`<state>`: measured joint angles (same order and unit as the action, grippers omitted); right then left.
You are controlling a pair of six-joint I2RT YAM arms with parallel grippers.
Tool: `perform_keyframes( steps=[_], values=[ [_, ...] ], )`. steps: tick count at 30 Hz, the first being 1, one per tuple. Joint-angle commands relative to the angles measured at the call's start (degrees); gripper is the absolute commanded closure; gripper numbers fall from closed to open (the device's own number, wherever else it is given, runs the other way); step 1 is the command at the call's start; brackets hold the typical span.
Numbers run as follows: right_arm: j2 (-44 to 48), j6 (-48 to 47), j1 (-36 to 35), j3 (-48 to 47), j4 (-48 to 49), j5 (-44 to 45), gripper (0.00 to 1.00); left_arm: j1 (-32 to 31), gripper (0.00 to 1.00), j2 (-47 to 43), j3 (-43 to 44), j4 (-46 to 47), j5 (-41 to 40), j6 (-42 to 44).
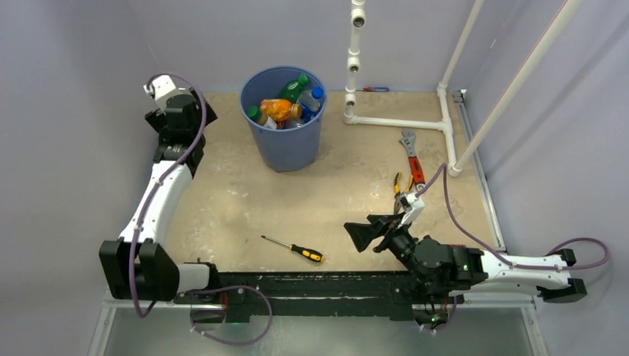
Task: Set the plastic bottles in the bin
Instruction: Place the plastic bottle in the trash bin, then pick up the plastic bottle from the corner of the board.
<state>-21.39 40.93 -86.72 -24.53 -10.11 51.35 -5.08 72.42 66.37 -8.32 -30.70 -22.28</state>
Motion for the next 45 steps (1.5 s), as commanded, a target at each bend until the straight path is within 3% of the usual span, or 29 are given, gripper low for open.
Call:
perform_keyframes(
  steps=[1,6,13,20,25,34,45],
  values=[
    [1.2,0.7,-0.1,1.4,4.0,-1.8,0.04,4.9,0.01,3.0,-0.8,-3.5,3.6,-11.2],
    [0.3,-0.6,-0.2,1.8,5.7,-3.2,0.04,8.1,0.01,12.1,2.9,-1.3,3.0,-11.9],
    [-3.0,-4.1,-0.1,4.0,11.6,-3.8,0.04,8.1,0.02,31.3,15.1,-4.3,-0.5,1.9],
    [-8.4,-7.6,-0.2,7.2,21.1,-5.1,0.03,8.0,0.01,40.1,20.3,-3.7,-1.8,15.9],
    [-12.9,-8.0,-0.1,8.2,24.5,-7.3,0.03,8.1,0.01,40.7,20.1,-1.4,-5.3,24.3],
    [-13.6,-5.5,-0.1,8.6,23.3,-7.1,0.03,7.3,0.01,43.9,16.1,3.6,-13.0,30.9],
    [-11.5,-3.0,-0.1,11.8,23.9,-8.2,0.03,8.4,0.01,46.8,18.8,4.2,-7.4,35.2]
  ],
)
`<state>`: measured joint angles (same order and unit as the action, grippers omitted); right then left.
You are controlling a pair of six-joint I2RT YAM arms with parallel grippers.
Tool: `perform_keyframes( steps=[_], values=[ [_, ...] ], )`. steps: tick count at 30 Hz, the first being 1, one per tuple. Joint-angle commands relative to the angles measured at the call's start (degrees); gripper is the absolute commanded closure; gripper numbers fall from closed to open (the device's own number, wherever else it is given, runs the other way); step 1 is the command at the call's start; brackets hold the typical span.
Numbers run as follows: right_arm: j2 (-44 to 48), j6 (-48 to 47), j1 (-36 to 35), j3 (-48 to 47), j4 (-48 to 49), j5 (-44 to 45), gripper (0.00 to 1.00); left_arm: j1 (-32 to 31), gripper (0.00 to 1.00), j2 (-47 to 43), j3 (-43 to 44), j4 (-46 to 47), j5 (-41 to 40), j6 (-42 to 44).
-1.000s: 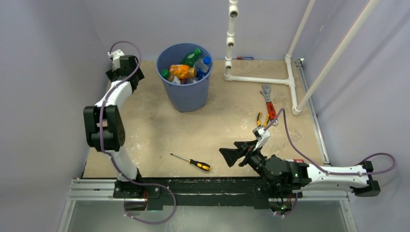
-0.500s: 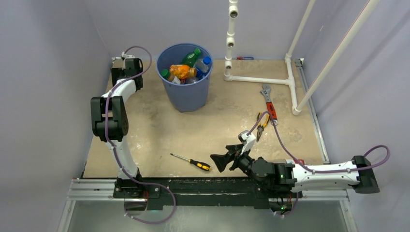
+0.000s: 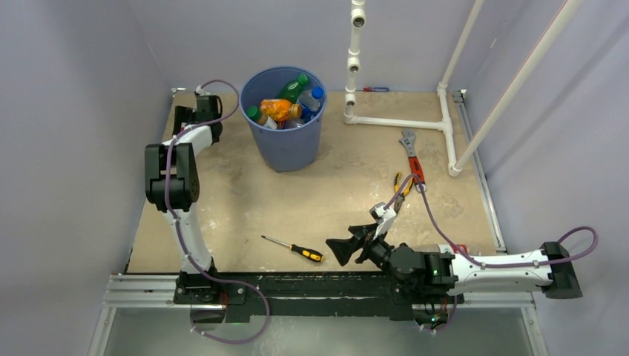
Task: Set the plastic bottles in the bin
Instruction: Pick up the plastic bottle from the corner of the board.
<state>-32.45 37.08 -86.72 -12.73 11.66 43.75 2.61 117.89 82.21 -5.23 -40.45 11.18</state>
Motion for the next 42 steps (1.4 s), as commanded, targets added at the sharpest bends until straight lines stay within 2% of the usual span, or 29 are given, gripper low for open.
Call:
perform_keyframes(
  steps=[1,12,17,21,29,42],
  values=[
    [-0.8,0.8,-0.1,-0.1,1.9,-0.7,0.03,0.8,0.01,1.7,3.4,0.8,3.0,1.7],
    [-2.2,1.1,-0.1,0.2,1.3,-0.3,0.03,4.2,0.01,5.6,6.2,-0.3,5.3,1.7],
    [-1.3,1.0,-0.1,0.8,1.4,0.3,0.03,4.6,0.04,7.8,7.2,-0.6,5.8,2.4],
    [-1.4,0.4,-0.2,1.0,2.0,0.6,0.02,4.7,0.13,9.2,8.1,-2.1,7.3,1.7],
    [-1.8,0.3,-0.1,0.6,1.8,1.2,0.02,4.7,0.39,8.9,8.4,-3.6,9.1,0.3],
    [0.2,0.2,-0.1,0.9,1.4,2.1,0.03,4.7,0.49,2.4,3.5,-3.4,9.3,-2.3]
  ],
)
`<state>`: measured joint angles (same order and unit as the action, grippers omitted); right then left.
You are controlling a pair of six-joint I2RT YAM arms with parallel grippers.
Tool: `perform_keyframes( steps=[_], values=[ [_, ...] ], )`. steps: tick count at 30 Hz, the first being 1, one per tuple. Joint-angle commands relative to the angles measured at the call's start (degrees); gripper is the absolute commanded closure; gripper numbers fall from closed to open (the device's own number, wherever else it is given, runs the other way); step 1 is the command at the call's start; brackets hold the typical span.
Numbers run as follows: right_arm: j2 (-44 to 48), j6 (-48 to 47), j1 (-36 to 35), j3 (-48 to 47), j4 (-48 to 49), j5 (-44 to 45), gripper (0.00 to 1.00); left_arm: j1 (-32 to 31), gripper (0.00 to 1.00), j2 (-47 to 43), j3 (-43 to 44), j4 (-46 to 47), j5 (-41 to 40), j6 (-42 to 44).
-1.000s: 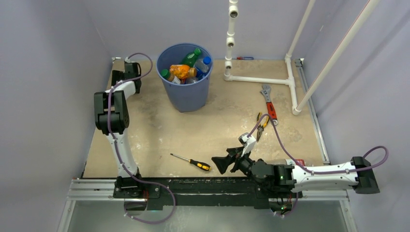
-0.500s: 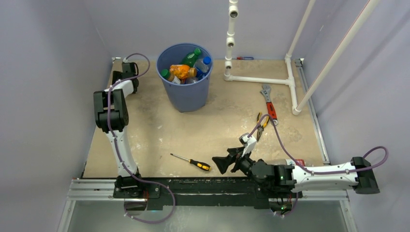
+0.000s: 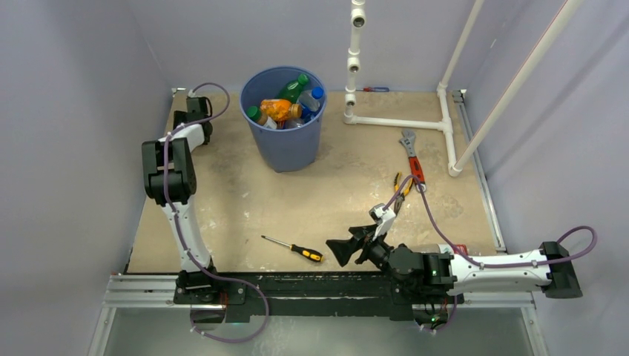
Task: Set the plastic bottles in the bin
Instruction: Pick up the plastic bottle from the corner of the board, then place the plastic bottle in the trash bin.
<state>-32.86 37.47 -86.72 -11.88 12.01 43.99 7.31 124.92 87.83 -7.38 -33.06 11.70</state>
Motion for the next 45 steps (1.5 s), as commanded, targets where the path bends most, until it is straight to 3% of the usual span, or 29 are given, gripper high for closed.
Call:
perform_keyframes(
  steps=[1,12,18,23,29,34,41,45],
  values=[
    [0.7,-0.2,-0.2,0.0,1.1,2.0,0.03,-0.1,0.5,-5.6,-2.5,-1.3,2.1,-3.3],
    [0.8,-1.6,-0.2,0.1,3.0,2.0,0.03,-0.1,0.59,-25.9,-19.6,1.2,8.9,-18.7],
    [1.2,-2.1,-0.2,0.1,3.3,1.6,0.03,-0.2,0.6,-42.2,-29.2,-1.1,17.9,-32.4],
    [2.7,-1.6,-0.2,0.4,2.4,2.1,0.03,-0.4,0.61,-57.3,-37.2,-2.3,21.7,-37.4],
    [3.0,-1.5,-0.2,0.5,2.2,2.5,0.04,-4.1,0.65,-67.6,-41.1,-8.2,24.7,-42.6],
    [1.3,-1.6,-0.2,0.2,2.5,2.5,0.04,-10.8,0.68,-78.4,-49.7,-6.5,27.6,-50.3],
    [-2.2,-3.1,-0.2,0.3,5.7,-0.3,0.04,-13.3,0.69,-89.5,-42.5,-12.2,28.7,-51.0],
    [-4.7,-3.8,-0.2,0.0,7.4,-1.5,0.04,-13.7,0.71,-92.0,-40.4,-7.3,34.8,-53.0]
  ],
)
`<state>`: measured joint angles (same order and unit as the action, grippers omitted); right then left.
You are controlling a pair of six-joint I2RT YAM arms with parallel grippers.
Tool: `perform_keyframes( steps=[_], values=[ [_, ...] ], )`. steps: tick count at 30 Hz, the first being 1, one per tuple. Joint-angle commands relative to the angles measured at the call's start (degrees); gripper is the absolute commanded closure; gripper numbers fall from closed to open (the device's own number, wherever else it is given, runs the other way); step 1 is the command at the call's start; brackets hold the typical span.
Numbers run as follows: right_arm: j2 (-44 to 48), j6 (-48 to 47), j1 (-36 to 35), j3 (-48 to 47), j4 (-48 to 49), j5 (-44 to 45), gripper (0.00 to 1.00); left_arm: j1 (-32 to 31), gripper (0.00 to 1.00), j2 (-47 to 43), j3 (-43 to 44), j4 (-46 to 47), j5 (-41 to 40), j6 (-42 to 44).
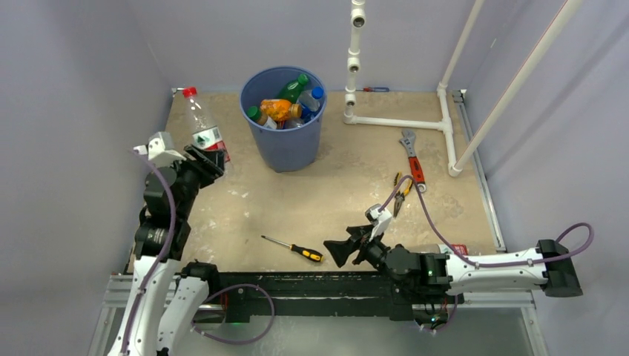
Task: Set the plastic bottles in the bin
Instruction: Place the plastic bottle in the trash bin.
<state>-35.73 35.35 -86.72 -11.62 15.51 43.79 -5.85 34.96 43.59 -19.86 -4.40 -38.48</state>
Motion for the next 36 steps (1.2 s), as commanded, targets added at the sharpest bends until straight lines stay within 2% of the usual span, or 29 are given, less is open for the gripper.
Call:
perform_keyframes(
  steps=[1,9,12,15,18,22,28,32,36],
  values=[
    [-2.5,-1.8,-0.2,-0.4,4.1,-1.6,0.04,-0.5,0.71,-2.2,3.9,7.4,8.8,-3.8],
    [-5.2,-1.5,-0.2,-1.3,4.1,-1.7,0.04,-0.5,0.71,2.0,3.7,33.8,30.3,-7.4],
    [-5.1,-0.3,-0.2,-2.4,3.3,-1.1,0.04,-0.5,0.71,3.9,0.9,48.4,38.6,-12.1],
    [-4.9,-1.2,-0.2,-8.1,0.1,-4.0,0.04,-1.0,0.71,5.2,-4.0,64.2,43.9,-18.1],
    [-4.2,-5.3,-0.2,-15.1,0.2,-6.3,0.04,-2.8,0.72,6.6,-6.3,70.9,46.8,-18.2],
    [-3.7,-14.3,-0.2,-24.3,3.3,-6.9,0.04,-8.2,0.75,9.8,-5.9,73.6,49.4,-13.9],
    [-4.8,-26.0,-0.1,-37.2,8.5,-1.7,0.05,-15.7,0.79,12.1,-3.8,68.6,51.3,-3.1],
    [-7.9,-32.9,-0.1,-43.1,13.6,-3.0,0.06,-20.3,0.79,9.5,-6.4,62.8,50.0,4.4],
    [-15.4,-35.9,-0.1,-52.9,10.3,-2.4,0.05,-21.0,0.8,5.1,-9.9,62.6,48.9,6.0]
  ],
)
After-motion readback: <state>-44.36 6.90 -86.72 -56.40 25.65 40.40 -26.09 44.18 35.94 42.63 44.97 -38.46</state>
